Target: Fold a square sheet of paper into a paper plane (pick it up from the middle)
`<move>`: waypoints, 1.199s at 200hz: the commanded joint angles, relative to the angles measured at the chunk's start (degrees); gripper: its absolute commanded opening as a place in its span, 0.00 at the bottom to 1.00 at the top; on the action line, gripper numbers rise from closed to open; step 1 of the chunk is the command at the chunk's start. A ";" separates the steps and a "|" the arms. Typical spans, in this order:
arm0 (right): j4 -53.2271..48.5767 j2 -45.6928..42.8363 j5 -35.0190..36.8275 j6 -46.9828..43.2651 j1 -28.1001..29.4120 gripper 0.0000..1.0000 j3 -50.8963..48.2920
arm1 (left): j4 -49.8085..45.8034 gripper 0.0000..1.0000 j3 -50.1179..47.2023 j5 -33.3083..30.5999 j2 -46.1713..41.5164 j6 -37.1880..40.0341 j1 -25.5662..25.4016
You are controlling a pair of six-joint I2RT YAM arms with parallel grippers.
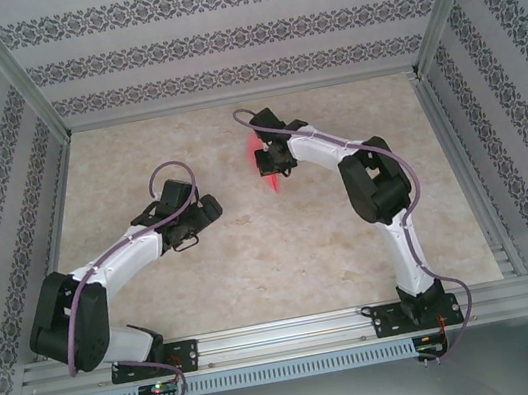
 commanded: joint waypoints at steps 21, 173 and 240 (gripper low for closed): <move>-4.36 2.93 0.99 -0.05 0.08 0.16 2.45 | -0.90 1.00 1.49 0.70 1.27 1.40 0.75; -6.00 -3.88 3.69 3.44 0.60 0.31 2.62 | -7.20 1.00 6.62 -3.77 -0.15 5.11 3.24; -3.46 -14.92 4.76 4.33 -0.42 0.53 -1.82 | -13.11 1.00 14.42 -9.33 -0.75 10.32 9.10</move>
